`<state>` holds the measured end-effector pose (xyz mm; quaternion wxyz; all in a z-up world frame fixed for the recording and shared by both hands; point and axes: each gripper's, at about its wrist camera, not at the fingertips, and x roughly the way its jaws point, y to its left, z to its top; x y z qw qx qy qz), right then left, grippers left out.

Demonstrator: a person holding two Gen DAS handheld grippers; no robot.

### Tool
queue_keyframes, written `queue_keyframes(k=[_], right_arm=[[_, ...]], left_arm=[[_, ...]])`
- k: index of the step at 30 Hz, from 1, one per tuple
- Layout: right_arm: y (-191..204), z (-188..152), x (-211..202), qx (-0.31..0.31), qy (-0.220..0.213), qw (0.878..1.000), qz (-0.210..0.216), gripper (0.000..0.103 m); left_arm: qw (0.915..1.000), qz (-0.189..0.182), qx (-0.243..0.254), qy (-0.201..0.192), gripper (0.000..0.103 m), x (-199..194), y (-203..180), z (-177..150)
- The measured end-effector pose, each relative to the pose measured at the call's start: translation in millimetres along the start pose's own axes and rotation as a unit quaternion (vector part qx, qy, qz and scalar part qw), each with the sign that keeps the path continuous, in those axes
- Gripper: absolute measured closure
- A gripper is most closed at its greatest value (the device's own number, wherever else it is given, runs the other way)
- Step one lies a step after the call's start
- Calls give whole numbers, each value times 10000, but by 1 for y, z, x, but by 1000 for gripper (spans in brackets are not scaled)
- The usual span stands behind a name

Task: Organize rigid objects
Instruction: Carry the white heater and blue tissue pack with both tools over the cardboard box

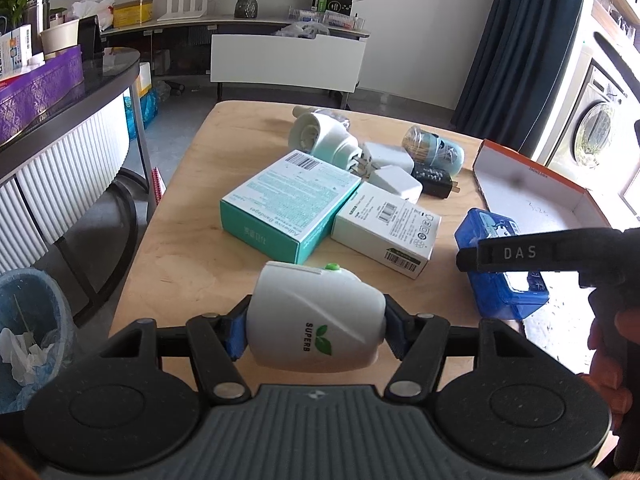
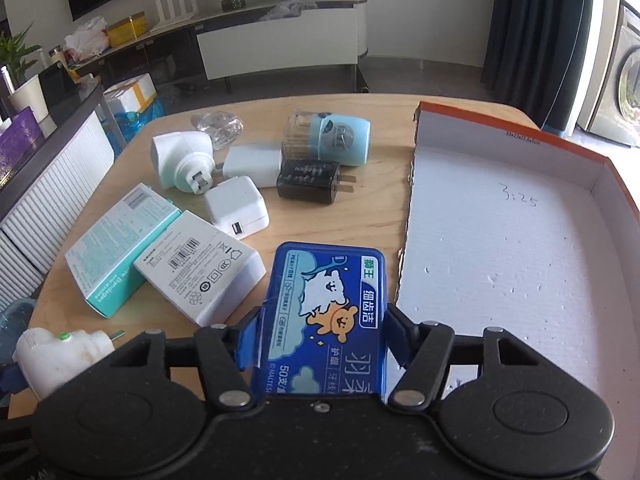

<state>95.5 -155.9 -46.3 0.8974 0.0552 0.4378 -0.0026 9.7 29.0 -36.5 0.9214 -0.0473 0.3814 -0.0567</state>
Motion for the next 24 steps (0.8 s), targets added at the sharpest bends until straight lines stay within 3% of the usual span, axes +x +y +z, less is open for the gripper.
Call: queue_keyframes(k=[8, 24], right_arm=[[-21, 11, -44, -9, -486, 9988, 72, 28], [-88, 29, -84, 280, -733, 9961, -407, 28]], left_arm=[[9996, -200, 99, -142, 39, -6, -26, 29], [9952, -733, 610, -219, 39, 11, -106, 67]])
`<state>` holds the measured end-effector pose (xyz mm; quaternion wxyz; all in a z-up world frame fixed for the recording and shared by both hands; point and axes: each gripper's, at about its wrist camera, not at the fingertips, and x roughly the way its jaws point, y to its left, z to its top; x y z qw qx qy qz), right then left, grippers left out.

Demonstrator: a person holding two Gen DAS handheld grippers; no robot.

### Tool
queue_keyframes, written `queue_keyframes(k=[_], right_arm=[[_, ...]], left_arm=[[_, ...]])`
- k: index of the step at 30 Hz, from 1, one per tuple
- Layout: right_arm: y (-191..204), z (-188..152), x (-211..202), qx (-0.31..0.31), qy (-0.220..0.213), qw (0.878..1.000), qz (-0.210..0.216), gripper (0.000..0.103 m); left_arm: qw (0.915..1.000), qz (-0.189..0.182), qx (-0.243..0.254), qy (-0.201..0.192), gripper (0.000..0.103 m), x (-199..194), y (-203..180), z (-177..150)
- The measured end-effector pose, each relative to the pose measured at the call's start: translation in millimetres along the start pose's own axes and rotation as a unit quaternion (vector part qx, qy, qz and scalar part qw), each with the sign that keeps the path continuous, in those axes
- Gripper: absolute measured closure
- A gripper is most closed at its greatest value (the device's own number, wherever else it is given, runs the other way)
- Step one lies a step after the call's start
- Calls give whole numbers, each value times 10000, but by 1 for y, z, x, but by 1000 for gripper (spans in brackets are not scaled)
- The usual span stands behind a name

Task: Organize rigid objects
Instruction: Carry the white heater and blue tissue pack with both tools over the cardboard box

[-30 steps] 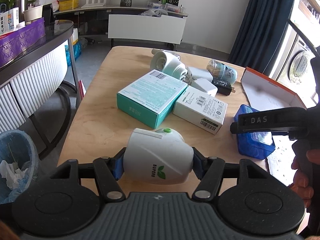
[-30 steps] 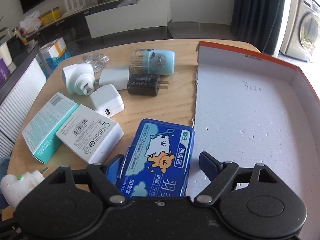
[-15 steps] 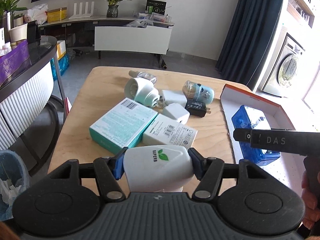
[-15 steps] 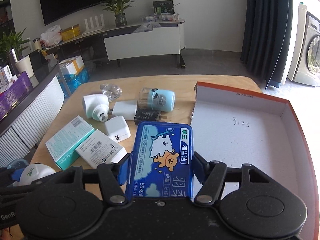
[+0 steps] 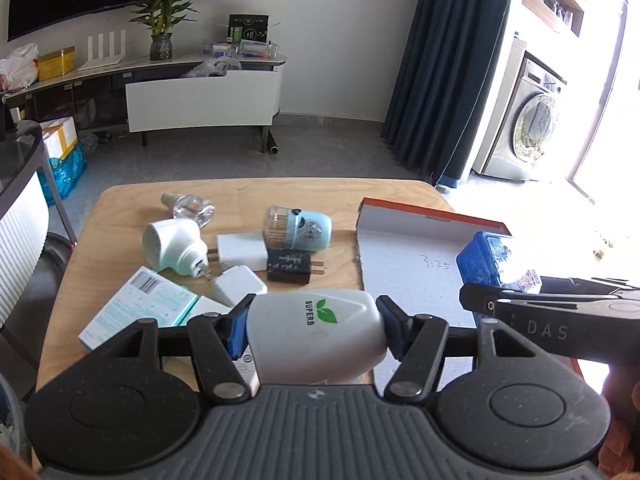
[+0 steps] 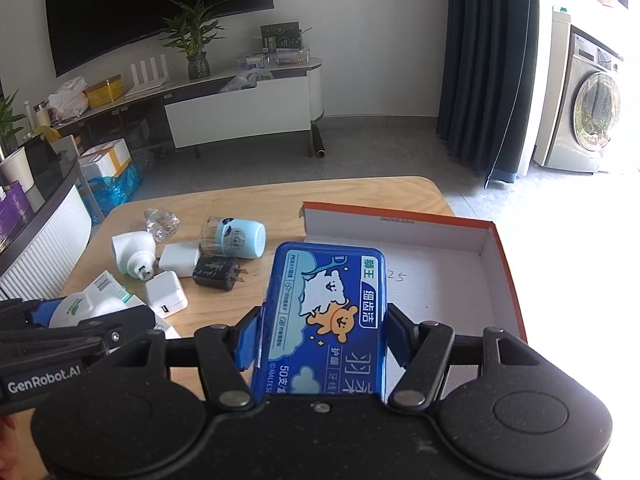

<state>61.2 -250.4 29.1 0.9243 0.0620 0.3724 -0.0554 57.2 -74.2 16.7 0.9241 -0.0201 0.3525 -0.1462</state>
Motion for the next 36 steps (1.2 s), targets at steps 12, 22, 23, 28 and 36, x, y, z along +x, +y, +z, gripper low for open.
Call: queue_keyframes(k=[12, 22, 23, 28, 36], right_arm=[[-47, 7, 4, 182, -74, 9993, -321, 28], [-67, 17, 12, 308, -113, 9985, -438, 28], [-68, 18, 13, 325, -111, 9985, -435, 28], [-76, 22, 19, 373, -98, 9981, -479, 28], [-86, 25, 28, 425, -84, 9974, -577, 28]], left_arm=[[9992, -348, 199, 51, 39, 22, -45, 11], [9984, -457, 296, 141, 39, 38, -66, 18], [9984, -462, 302, 150, 39, 40, -67, 19], [9978, -525, 348, 195, 39, 47, -74, 22], [9970, -598, 416, 259, 39, 57, -83, 23]])
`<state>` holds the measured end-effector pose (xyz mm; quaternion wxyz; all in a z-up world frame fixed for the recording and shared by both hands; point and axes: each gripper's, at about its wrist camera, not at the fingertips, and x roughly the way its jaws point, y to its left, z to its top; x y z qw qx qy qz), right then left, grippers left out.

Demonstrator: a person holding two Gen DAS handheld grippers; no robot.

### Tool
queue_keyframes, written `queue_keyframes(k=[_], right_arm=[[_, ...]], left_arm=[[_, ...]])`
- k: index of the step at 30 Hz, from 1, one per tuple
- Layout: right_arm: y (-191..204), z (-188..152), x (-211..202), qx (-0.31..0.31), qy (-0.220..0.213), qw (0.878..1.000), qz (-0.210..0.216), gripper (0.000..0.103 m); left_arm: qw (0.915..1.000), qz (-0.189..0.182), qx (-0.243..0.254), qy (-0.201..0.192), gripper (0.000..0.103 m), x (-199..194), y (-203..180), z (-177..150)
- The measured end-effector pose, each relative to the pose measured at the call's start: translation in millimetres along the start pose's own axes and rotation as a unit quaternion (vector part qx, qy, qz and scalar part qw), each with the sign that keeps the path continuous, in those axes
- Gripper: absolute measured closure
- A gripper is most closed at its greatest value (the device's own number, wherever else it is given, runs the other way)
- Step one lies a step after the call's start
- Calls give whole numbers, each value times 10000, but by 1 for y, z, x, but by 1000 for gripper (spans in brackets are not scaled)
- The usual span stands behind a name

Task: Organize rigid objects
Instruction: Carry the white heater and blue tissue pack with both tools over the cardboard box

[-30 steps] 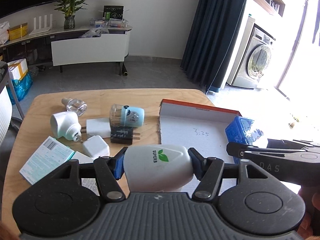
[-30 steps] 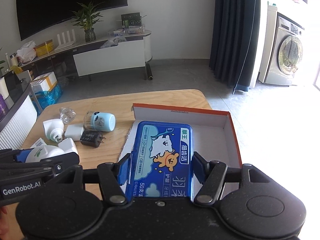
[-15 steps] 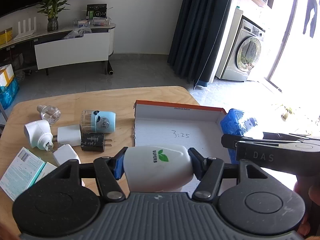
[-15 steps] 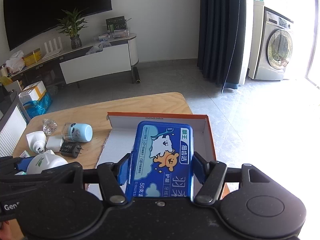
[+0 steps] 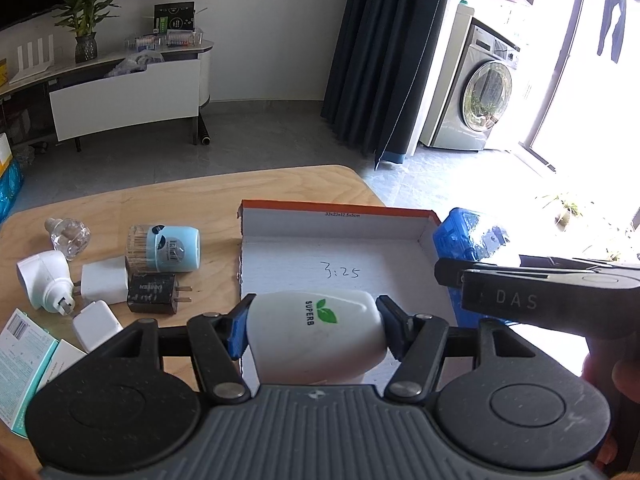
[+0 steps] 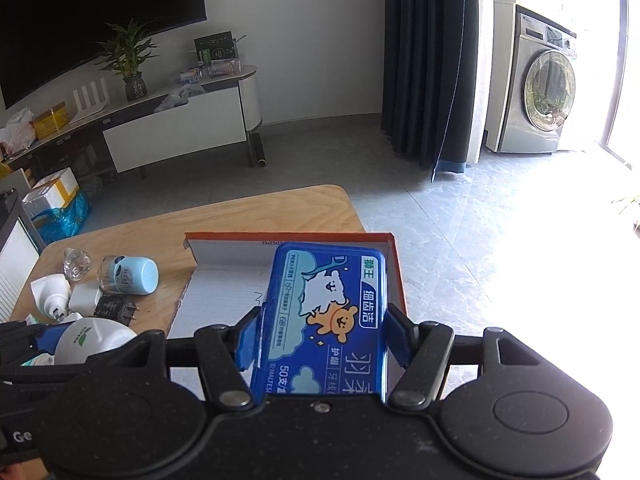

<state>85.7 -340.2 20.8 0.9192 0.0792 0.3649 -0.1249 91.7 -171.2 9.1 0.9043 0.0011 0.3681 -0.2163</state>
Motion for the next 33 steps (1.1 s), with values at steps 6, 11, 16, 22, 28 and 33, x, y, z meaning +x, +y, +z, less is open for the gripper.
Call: queue_keyframes(k=[6, 11, 16, 22, 28, 33], right_arm=[[-1, 3, 7, -24, 20, 10000, -20, 28], [-2, 4, 12, -52, 51, 10000, -50, 28], [-2, 5, 16, -84, 94, 9999, -80, 27], [0, 7, 22, -102, 120, 9998, -87, 27], [1, 8, 24, -160, 140, 9997, -85, 27], [0, 9, 28, -176, 173, 9997, -77, 27]], left_arm=[[10000, -40, 21, 58, 39, 7, -4, 1], [9999, -67, 38, 87, 39, 10, -6, 1], [9999, -82, 38, 118, 39, 15, -7, 1], [9998, -101, 37, 152, 39, 18, -8, 1], [9997, -115, 46, 192, 39, 23, -11, 1], [9997, -139, 60, 210, 39, 26, -13, 2]])
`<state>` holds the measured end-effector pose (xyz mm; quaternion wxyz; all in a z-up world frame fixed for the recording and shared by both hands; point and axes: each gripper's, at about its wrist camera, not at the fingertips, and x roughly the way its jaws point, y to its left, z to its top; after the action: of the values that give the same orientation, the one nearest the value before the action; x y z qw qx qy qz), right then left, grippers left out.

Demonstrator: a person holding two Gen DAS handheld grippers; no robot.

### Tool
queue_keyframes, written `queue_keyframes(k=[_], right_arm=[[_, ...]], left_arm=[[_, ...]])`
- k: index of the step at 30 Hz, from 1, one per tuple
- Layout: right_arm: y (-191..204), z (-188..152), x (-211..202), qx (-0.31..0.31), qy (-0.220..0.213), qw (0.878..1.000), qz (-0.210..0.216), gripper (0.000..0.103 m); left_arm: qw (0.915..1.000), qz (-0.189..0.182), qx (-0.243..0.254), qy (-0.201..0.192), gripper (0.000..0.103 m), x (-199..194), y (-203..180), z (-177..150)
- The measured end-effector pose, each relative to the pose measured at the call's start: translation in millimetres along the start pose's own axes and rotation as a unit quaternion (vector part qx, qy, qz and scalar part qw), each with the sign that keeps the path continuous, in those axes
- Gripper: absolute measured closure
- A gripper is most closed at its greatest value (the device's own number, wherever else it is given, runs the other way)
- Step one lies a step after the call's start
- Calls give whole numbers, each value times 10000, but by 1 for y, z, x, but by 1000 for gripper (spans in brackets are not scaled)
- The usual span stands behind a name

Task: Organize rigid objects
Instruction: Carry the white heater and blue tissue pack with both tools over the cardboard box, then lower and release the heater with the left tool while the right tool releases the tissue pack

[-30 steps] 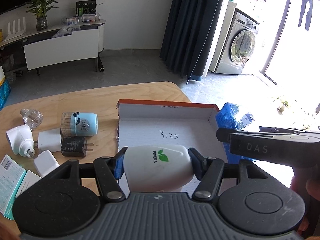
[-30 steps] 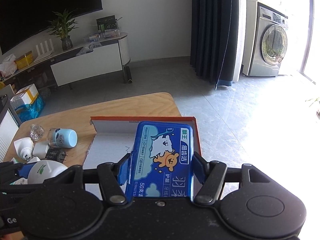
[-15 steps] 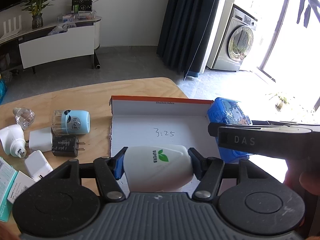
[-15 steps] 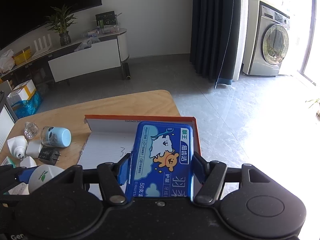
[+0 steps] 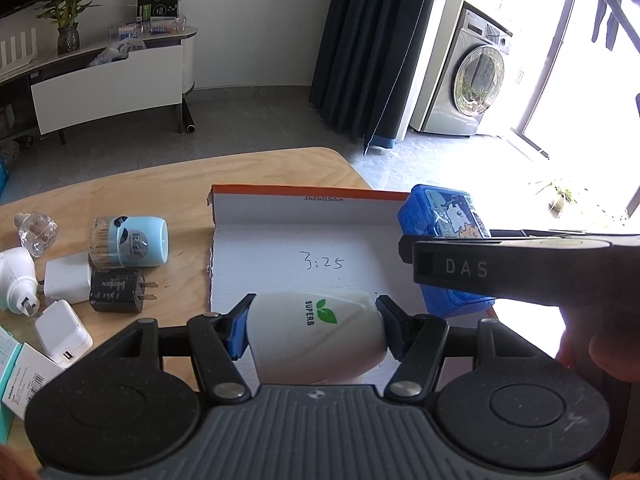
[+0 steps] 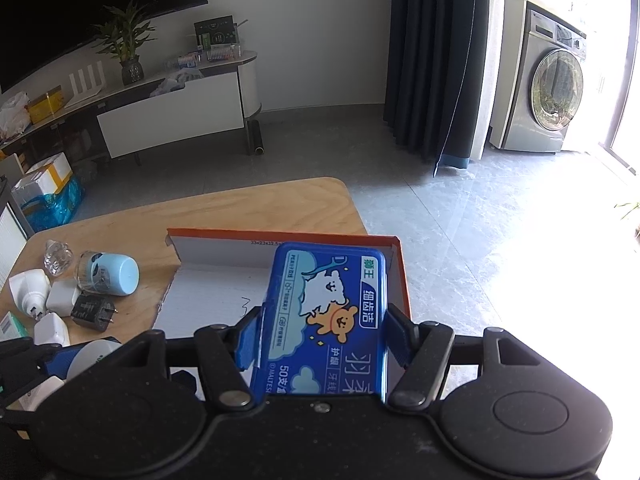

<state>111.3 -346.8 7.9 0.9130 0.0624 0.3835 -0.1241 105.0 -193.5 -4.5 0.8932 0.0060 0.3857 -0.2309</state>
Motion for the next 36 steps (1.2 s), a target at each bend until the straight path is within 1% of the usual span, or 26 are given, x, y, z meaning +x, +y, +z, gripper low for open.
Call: queue_keyframes(k=[7, 21, 28, 31, 36], right_arm=[[-1, 4, 7, -9, 58, 10000, -23, 27], [-18, 14, 31, 146, 219, 9996, -91, 27], [-21, 25, 44, 104, 245, 9996, -95, 27], [-26, 29, 42, 147, 122, 9995, -239, 25], [-38, 31, 30, 309, -73, 9992, -248, 25]], left_arm=[[10000, -34, 18, 5, 39, 7, -2, 3], [9999, -47, 105, 20, 39, 30, -9, 24], [9999, -63, 120, 52, 39, 42, -10, 34], [9999, -84, 117, 51, 39, 47, -10, 39], [9999, -122, 102, 26, 39, 57, -14, 46]])
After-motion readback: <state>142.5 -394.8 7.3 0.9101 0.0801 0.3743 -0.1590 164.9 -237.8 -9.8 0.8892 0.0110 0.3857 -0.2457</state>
